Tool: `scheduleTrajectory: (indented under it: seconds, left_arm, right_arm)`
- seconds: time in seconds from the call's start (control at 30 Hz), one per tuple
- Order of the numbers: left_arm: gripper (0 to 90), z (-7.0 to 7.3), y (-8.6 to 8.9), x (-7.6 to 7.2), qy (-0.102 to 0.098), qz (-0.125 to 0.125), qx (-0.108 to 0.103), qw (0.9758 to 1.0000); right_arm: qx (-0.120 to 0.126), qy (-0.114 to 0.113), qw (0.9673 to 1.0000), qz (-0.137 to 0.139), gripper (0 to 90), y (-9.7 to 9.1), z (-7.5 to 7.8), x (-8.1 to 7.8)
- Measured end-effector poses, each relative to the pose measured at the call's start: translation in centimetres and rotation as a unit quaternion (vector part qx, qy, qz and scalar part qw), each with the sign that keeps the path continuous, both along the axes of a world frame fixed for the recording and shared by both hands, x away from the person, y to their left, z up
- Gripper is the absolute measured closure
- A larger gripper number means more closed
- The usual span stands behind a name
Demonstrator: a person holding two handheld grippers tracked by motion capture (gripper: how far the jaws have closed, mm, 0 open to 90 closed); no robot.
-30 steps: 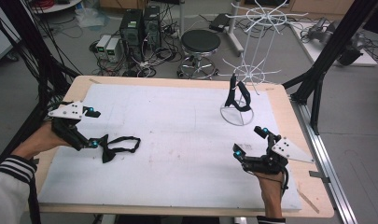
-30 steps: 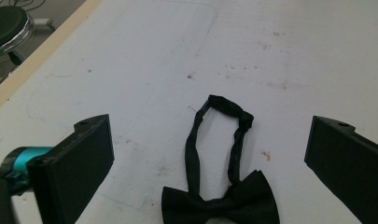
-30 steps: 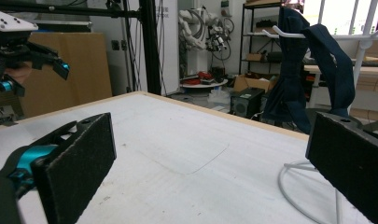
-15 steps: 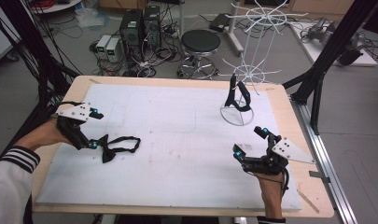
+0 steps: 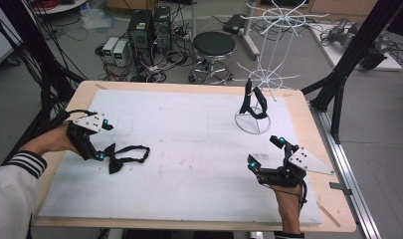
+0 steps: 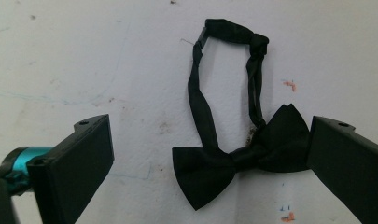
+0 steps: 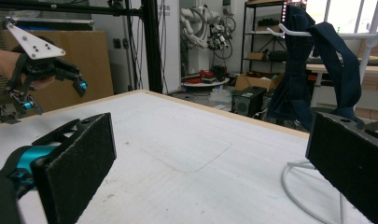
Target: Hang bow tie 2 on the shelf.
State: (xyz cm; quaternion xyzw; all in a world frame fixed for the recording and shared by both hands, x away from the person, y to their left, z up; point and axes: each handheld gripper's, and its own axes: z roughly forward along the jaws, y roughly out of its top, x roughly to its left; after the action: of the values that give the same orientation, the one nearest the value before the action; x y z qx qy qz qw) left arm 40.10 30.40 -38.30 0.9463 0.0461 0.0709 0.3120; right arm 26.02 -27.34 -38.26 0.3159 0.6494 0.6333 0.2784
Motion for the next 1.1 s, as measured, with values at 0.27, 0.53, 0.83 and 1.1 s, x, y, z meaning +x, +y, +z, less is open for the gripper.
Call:
scheduleTrajectory:
  seconds: [0.27, 0.53, 0.83, 1.1]
  left_arm:
    - [2.9, -1.2, -0.1, 0.4, 0.008, -0.004, 0.034, 0.9994]
    - [7.2, -1.9, -0.3, 0.6, 0.013, -0.02, 0.055, 0.9982]
    - [9.9, -2.8, -0.9, 0.7, 0.033, -0.032, 0.073, 0.9963]
    - [14.9, -3.3, -1.0, 0.9, 0.045, -0.033, 0.08, 0.9952]
  right_arm:
    - [-0.004, -0.001, 1.0, 0.001, 0.7, 0.2, -0.1, 0.1]
    - [-0.004, 0.001, 1.0, 0.001, 0.7, 0.2, -0.1, 0.1]
    - [-0.003, 0.0, 1.0, 0.0, 0.7, 0.2, -0.1, 0.1]
    - [-0.002, 0.002, 1.0, 0.001, 0.7, 0.1, -0.2, 0.1]
